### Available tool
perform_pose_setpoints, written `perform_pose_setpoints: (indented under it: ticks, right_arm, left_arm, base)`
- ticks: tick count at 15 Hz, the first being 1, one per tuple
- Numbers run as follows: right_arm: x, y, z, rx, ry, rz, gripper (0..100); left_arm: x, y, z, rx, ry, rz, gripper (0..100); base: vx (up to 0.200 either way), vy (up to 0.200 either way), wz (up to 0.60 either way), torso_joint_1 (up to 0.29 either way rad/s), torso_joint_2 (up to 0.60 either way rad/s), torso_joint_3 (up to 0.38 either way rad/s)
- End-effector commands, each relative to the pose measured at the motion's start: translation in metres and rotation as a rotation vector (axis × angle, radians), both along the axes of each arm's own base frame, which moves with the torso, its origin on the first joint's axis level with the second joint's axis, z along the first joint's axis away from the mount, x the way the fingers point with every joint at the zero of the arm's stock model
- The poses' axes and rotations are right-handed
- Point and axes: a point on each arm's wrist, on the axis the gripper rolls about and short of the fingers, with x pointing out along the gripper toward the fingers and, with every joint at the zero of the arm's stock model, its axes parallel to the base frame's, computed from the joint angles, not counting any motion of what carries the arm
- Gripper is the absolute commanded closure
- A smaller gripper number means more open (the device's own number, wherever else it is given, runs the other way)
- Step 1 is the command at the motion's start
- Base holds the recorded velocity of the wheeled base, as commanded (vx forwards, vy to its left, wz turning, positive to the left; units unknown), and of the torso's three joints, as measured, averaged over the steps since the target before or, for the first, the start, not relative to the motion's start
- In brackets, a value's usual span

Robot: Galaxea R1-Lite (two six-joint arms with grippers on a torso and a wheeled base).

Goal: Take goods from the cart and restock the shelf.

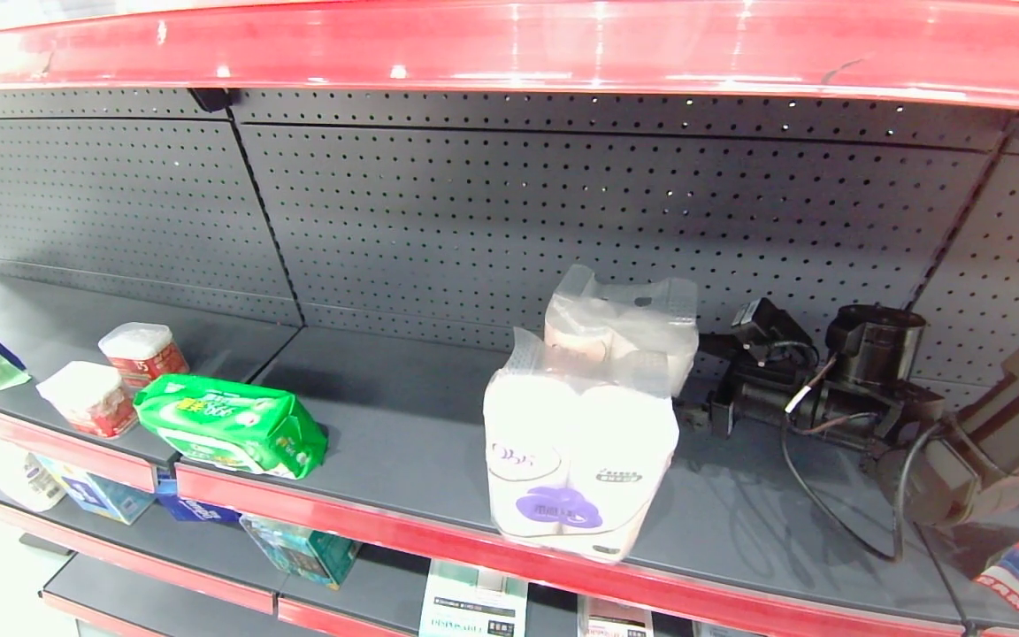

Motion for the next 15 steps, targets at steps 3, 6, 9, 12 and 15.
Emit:
perform_pose_setpoints:
  ticks: [3,6,9,12,15]
  right_arm:
    - [0.000,0.001,0.001,0.002,-0.006,0.015,0]
    - [0.000,0.006,0.002,0.007,-0.015,0.064,0]
    - [0.002,0.017,0.003,0.000,-0.037,0.100,0]
    - [0.004,0.020,0.001,-0.003,-0.041,0.107,0]
    - [0.004,0.020,0.001,-0.004,-0.039,0.107,100]
  left_arm:
    - [0.000,0.000,0.000,0.000,0.000,0.000,0]
    - [0.000,0.000,0.000,0.000,-0.002,0.000,0]
    - [0.000,0.000,0.000,0.000,-0.002,0.000,0]
    - [0.000,0.000,0.000,0.000,0.000,0.000,0]
    - [0.000,0.000,0.000,0.000,-0.002,0.000,0]
  base:
    - [0.000,0.000,0.00,0.000,0.00,0.000]
    - [0.000,0.000,0.00,0.000,0.00,0.000]
    - [0.000,0.000,0.00,0.000,0.00,0.000]
    - [0.000,0.000,0.00,0.000,0.00,0.000]
    - [0.000,0.000,0.00,0.000,0.00,0.000]
